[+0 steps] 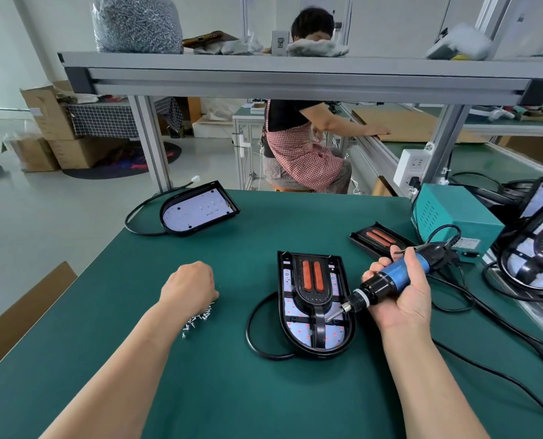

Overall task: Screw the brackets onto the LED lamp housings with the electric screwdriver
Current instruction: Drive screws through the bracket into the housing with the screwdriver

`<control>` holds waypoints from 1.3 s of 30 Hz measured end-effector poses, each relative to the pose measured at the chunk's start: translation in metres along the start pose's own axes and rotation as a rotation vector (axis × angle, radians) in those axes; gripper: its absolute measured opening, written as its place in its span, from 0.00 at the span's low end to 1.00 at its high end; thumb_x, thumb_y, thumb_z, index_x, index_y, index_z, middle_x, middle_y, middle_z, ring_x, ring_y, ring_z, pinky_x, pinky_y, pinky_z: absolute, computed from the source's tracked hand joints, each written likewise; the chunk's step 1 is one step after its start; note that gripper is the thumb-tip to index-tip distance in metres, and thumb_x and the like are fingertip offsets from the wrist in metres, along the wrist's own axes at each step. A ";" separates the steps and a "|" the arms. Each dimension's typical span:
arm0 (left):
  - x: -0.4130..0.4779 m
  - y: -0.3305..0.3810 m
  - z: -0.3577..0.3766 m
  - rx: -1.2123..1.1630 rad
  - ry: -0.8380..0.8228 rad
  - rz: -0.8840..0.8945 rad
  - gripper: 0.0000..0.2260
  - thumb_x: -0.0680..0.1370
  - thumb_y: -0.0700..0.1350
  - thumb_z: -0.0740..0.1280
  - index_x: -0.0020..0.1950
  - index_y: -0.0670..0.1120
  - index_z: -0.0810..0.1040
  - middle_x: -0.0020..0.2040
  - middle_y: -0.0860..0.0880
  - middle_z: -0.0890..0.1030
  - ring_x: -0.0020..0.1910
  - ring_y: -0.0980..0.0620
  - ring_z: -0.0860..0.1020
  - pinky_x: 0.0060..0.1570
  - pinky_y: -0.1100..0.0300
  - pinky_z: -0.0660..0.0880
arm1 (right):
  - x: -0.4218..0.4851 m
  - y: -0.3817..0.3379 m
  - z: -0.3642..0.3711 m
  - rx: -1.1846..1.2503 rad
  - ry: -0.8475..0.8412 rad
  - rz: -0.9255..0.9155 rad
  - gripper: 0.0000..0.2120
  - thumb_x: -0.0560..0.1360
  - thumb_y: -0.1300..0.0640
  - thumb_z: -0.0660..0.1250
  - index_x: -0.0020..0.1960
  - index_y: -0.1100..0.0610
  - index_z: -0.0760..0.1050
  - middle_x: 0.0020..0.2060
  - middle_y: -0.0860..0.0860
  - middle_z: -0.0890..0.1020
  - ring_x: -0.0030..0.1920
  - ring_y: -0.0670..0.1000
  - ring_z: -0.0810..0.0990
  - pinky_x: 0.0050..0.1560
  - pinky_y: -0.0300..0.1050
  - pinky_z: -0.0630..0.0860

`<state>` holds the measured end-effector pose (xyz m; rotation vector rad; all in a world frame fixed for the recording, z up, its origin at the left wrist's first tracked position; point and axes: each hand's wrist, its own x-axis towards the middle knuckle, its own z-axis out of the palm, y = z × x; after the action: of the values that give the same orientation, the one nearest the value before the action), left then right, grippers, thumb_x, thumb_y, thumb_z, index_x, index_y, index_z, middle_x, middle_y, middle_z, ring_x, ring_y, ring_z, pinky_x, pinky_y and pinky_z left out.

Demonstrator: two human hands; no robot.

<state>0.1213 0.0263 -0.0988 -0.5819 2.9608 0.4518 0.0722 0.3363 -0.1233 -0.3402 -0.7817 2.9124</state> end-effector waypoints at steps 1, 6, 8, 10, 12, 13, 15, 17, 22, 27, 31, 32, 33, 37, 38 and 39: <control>0.000 -0.001 0.000 0.010 0.002 0.004 0.06 0.77 0.42 0.70 0.41 0.44 0.76 0.48 0.45 0.82 0.51 0.42 0.79 0.48 0.55 0.76 | 0.000 0.000 0.000 0.001 0.004 0.001 0.08 0.78 0.49 0.69 0.50 0.54 0.75 0.38 0.49 0.73 0.35 0.47 0.71 0.42 0.39 0.68; 0.001 -0.004 -0.002 0.090 0.049 0.043 0.08 0.76 0.36 0.61 0.48 0.39 0.79 0.47 0.42 0.82 0.45 0.41 0.78 0.47 0.53 0.76 | 0.000 0.000 0.000 0.012 0.009 0.004 0.09 0.76 0.49 0.71 0.51 0.53 0.75 0.37 0.49 0.73 0.34 0.47 0.70 0.41 0.39 0.68; 0.001 -0.004 -0.004 0.106 0.070 0.051 0.08 0.76 0.36 0.60 0.47 0.39 0.79 0.47 0.42 0.82 0.47 0.40 0.79 0.46 0.53 0.76 | -0.001 0.000 0.001 0.010 0.009 0.000 0.10 0.75 0.49 0.72 0.50 0.53 0.75 0.37 0.49 0.73 0.34 0.47 0.70 0.40 0.39 0.68; 0.002 -0.005 -0.006 0.103 0.068 0.050 0.09 0.76 0.35 0.60 0.47 0.39 0.80 0.47 0.42 0.82 0.49 0.40 0.80 0.48 0.53 0.77 | -0.001 0.000 0.001 0.015 0.008 0.000 0.10 0.75 0.49 0.72 0.50 0.53 0.76 0.37 0.49 0.73 0.33 0.47 0.71 0.39 0.40 0.68; 0.003 -0.005 -0.006 0.096 0.040 0.047 0.10 0.75 0.34 0.60 0.48 0.39 0.81 0.49 0.43 0.83 0.49 0.40 0.80 0.49 0.52 0.77 | -0.001 0.000 0.001 0.024 0.008 0.004 0.10 0.75 0.49 0.71 0.51 0.53 0.76 0.37 0.49 0.73 0.33 0.47 0.71 0.39 0.40 0.68; 0.003 -0.006 -0.006 0.093 0.027 0.046 0.10 0.74 0.34 0.60 0.49 0.39 0.81 0.49 0.43 0.83 0.47 0.41 0.79 0.50 0.52 0.77 | -0.001 0.000 0.001 0.027 0.007 0.006 0.10 0.75 0.49 0.71 0.51 0.53 0.75 0.37 0.49 0.73 0.33 0.47 0.71 0.39 0.40 0.69; 0.003 -0.006 -0.005 0.084 0.023 0.046 0.10 0.75 0.34 0.61 0.49 0.38 0.81 0.50 0.42 0.84 0.45 0.41 0.76 0.49 0.52 0.77 | -0.001 -0.001 0.001 0.031 0.006 0.008 0.11 0.75 0.49 0.72 0.51 0.53 0.75 0.38 0.49 0.73 0.34 0.47 0.70 0.39 0.40 0.68; 0.003 -0.005 -0.004 0.072 0.039 0.055 0.09 0.76 0.35 0.62 0.49 0.38 0.81 0.50 0.41 0.84 0.46 0.41 0.77 0.49 0.52 0.77 | -0.001 -0.001 0.001 0.029 0.004 0.005 0.11 0.74 0.49 0.72 0.50 0.53 0.76 0.37 0.49 0.72 0.33 0.47 0.70 0.39 0.40 0.68; 0.001 -0.003 -0.001 0.019 0.034 0.040 0.07 0.76 0.35 0.63 0.47 0.40 0.81 0.50 0.43 0.83 0.51 0.40 0.79 0.48 0.54 0.76 | -0.001 0.000 0.002 0.024 -0.008 0.003 0.13 0.71 0.49 0.73 0.51 0.53 0.75 0.37 0.49 0.72 0.33 0.47 0.70 0.39 0.39 0.67; 0.002 -0.006 0.000 -0.024 0.028 0.047 0.11 0.73 0.34 0.60 0.41 0.45 0.79 0.47 0.46 0.82 0.50 0.42 0.79 0.45 0.55 0.77 | 0.000 0.000 0.001 0.031 0.010 0.015 0.11 0.74 0.50 0.72 0.52 0.54 0.75 0.37 0.49 0.72 0.33 0.47 0.69 0.40 0.39 0.66; 0.002 -0.007 0.002 -0.134 0.065 0.057 0.11 0.72 0.35 0.63 0.37 0.50 0.80 0.41 0.53 0.81 0.45 0.46 0.79 0.36 0.60 0.70 | 0.000 0.000 0.002 0.031 0.020 0.018 0.13 0.72 0.49 0.73 0.52 0.53 0.75 0.37 0.49 0.72 0.33 0.47 0.69 0.39 0.39 0.67; 0.002 -0.007 0.002 -0.159 0.081 0.060 0.11 0.72 0.36 0.64 0.38 0.51 0.81 0.40 0.54 0.81 0.45 0.47 0.79 0.36 0.60 0.69 | 0.000 0.000 0.002 0.029 0.020 0.017 0.13 0.71 0.49 0.73 0.52 0.53 0.75 0.37 0.49 0.72 0.33 0.47 0.69 0.39 0.39 0.67; 0.001 -0.008 0.002 -0.180 0.096 0.059 0.12 0.71 0.35 0.64 0.39 0.51 0.82 0.40 0.54 0.81 0.46 0.48 0.79 0.37 0.60 0.70 | 0.000 0.000 0.002 0.026 0.019 0.016 0.13 0.72 0.49 0.72 0.52 0.53 0.75 0.37 0.49 0.72 0.33 0.47 0.69 0.39 0.39 0.67; -0.003 -0.005 0.000 -0.273 0.135 0.063 0.12 0.76 0.35 0.61 0.45 0.48 0.82 0.45 0.51 0.82 0.43 0.49 0.79 0.39 0.59 0.72 | -0.001 0.000 0.002 0.025 0.023 0.017 0.11 0.73 0.49 0.72 0.52 0.53 0.75 0.37 0.49 0.73 0.33 0.47 0.70 0.39 0.40 0.67; -0.007 0.000 -0.001 -0.380 0.130 0.069 0.11 0.78 0.36 0.62 0.45 0.48 0.82 0.43 0.50 0.82 0.39 0.52 0.78 0.36 0.60 0.72 | -0.001 0.000 0.002 0.029 0.023 0.019 0.11 0.74 0.49 0.71 0.52 0.53 0.75 0.37 0.49 0.73 0.33 0.47 0.70 0.39 0.40 0.67; -0.012 0.006 -0.003 -0.533 0.103 0.073 0.11 0.79 0.36 0.63 0.44 0.47 0.82 0.40 0.49 0.81 0.36 0.54 0.78 0.34 0.62 0.71 | -0.001 0.000 0.003 0.034 0.023 0.020 0.10 0.75 0.49 0.71 0.51 0.53 0.75 0.37 0.49 0.73 0.33 0.47 0.70 0.39 0.40 0.67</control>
<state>0.1297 0.0349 -0.0929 -0.5495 2.9548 1.2734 0.0726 0.3351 -0.1206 -0.3801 -0.7292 2.9312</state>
